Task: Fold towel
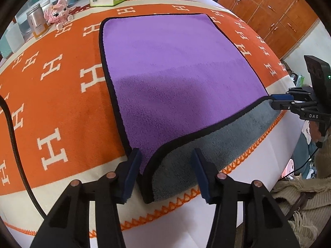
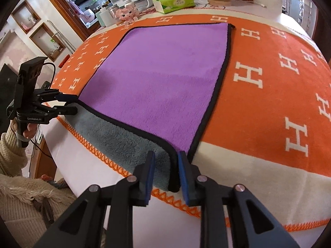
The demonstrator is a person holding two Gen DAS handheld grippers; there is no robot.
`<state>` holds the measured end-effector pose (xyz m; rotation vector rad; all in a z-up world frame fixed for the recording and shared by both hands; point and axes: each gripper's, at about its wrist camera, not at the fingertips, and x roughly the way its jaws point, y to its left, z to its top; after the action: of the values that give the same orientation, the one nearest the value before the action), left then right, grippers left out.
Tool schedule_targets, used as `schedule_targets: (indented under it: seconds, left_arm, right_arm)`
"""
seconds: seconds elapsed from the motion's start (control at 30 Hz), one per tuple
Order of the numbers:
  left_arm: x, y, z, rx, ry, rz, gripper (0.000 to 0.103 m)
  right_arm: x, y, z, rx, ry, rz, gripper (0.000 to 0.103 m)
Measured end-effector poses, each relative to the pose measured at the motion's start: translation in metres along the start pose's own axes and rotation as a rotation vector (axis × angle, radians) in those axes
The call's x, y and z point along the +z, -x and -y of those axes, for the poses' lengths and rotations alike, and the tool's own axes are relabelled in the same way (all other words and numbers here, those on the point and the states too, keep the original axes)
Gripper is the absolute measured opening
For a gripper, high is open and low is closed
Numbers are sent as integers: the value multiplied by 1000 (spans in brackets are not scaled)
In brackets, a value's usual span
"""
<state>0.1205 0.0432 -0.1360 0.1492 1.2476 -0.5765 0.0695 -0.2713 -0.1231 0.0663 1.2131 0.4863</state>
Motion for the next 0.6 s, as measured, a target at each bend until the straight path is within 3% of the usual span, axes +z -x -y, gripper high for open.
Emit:
schedule_targets:
  seconds: [0.17, 0.37, 0.6]
  left_arm:
    - [1, -1, -1, -7, 7, -10, 43]
    - [-1, -1, 1, -6, -6, -20, 38]
    - [-2, -1, 0, 15, 13, -27, 16]
  right_arm:
    - [0, 0, 0, 19, -2, -3, 22]
    - [-1, 3, -5, -10, 25, 2, 7]
    - [-3, 5, -10, -50, 42, 21, 5]
